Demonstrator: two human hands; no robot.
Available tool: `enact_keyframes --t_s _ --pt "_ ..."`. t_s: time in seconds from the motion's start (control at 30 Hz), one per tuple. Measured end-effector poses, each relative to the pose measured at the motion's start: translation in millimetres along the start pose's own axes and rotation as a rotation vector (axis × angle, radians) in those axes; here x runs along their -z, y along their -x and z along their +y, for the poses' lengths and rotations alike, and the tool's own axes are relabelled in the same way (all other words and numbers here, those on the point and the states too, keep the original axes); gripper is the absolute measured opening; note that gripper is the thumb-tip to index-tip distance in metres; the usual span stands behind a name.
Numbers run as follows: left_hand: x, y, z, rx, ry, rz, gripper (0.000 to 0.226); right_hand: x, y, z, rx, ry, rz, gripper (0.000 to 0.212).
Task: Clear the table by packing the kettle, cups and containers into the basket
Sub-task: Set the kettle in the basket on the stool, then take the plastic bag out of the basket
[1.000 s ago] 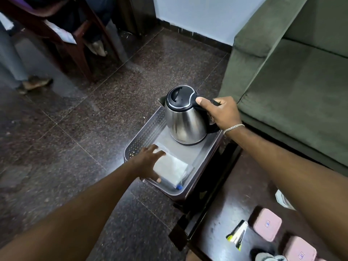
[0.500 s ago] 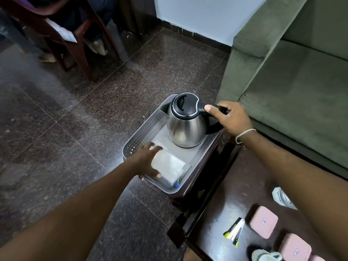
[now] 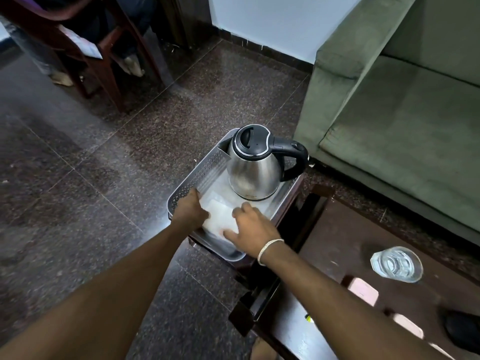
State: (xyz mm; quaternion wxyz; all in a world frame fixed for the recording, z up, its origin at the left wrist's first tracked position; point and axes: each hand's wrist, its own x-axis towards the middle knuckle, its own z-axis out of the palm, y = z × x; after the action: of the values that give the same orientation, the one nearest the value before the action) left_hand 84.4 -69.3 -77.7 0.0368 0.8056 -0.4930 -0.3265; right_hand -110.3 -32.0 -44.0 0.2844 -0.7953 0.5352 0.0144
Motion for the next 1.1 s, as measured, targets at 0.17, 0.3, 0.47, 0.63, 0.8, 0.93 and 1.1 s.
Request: enact_keyframes --t_s 0.17,0.3,0.47,0.63,0.8,0.93,1.1 --pt "17.2 3.8 -0.8 0.091 0.271 0.013 0.008 -29.2 -10.1 -16.6 -0.051 0.066 -0.096 0.077" --pt "35.3 15.4 14.5 0.104 0.676 -0.095 0.02 -22.3 -11.5 -19.3 -0.013 0.031 0.009 0.051" --pt "43.9 37.8 35.8 -0.1 0.849 -0.071 0.03 16.8 11.1 6.3 -0.121 -0.615 0.261 0.017" --pt "12.2 80.2 61.2 -0.445 0.514 0.174 0.048 59.0 73.5 57.7 -0.212 -1.256 0.3 0.027" --pt "-36.4 111.9 108.1 -0.4 0.436 -0.009 0.096 78.0 151.7 126.2 -0.281 -1.682 0.322 0.04" --pt "-61.3 136.5 151.4 -0.215 0.772 -0.722 0.054 84.1 213.9 181.3 -0.32 -1.813 0.374 0.052" --pt "-103.7 177.6 201.2 -0.224 0.851 -0.955 0.024 75.3 282.0 242.2 -0.505 -1.938 0.519 0.041"
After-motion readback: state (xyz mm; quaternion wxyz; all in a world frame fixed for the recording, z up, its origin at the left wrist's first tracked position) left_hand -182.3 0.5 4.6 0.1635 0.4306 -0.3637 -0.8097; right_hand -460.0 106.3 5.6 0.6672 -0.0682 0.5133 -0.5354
